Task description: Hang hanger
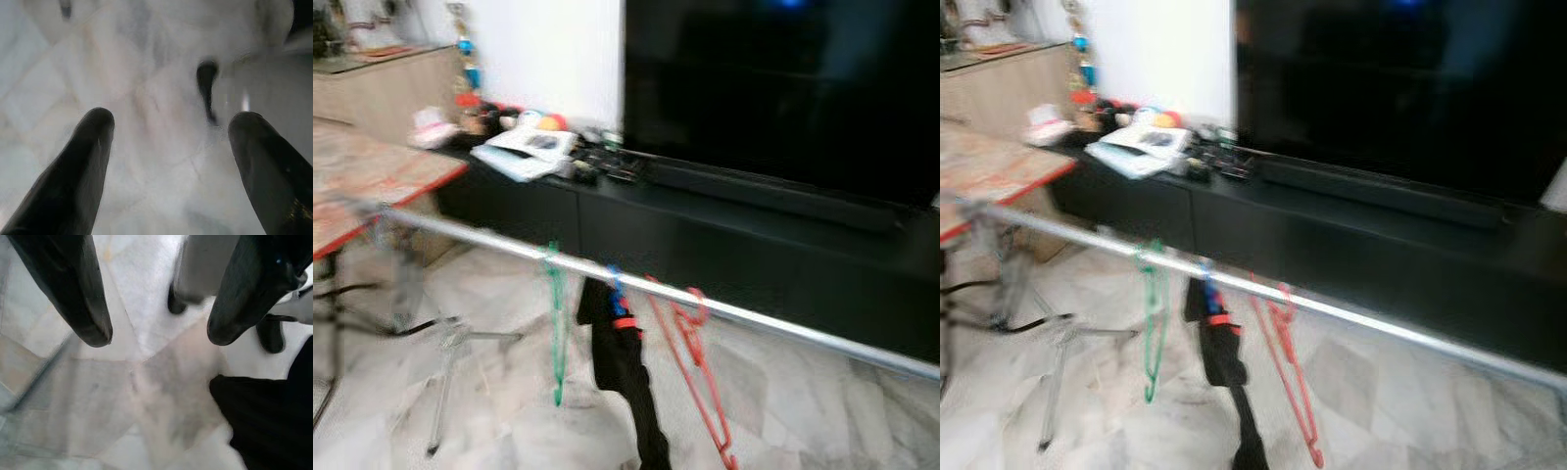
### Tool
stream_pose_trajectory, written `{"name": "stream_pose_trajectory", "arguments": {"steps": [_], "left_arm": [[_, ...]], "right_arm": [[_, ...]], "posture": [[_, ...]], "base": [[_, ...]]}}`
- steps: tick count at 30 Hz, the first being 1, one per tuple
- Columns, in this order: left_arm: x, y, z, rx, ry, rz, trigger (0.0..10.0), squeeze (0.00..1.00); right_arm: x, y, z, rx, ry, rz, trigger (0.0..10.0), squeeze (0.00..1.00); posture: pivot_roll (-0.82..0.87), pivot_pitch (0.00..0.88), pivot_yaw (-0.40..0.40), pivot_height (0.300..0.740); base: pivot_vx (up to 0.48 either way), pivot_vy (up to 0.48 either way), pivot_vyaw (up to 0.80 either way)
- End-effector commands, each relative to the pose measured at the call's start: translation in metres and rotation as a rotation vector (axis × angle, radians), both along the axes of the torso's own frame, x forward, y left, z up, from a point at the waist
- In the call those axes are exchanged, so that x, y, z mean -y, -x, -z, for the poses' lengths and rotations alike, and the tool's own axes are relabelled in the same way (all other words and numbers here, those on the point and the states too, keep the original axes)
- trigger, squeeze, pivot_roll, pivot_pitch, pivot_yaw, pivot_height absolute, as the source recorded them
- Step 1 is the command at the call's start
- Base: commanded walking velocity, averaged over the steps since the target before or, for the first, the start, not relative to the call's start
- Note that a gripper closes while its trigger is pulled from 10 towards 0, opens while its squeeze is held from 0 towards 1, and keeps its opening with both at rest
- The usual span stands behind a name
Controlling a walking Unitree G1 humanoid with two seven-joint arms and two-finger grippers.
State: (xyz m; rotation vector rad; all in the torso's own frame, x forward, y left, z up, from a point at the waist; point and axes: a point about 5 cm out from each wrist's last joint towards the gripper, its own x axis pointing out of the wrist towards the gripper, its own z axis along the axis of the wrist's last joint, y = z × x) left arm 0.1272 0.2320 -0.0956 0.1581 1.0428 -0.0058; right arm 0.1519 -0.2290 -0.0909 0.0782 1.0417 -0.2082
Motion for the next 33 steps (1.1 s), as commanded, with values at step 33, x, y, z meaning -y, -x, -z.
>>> {"name": "stream_pose_trajectory", "arguments": {"steps": [33], "left_arm": [[-0.012,0.021,0.005,-0.089,-0.021,-0.044,10.0,0.0]], "right_arm": [[0.0,0.004,0.002,-0.01,-0.015,0.004,10.0,0.0]], "posture": [[0.15,0.0,-0.012,0.74]], "base": [[-0.14,0.0,-0.05]]}}
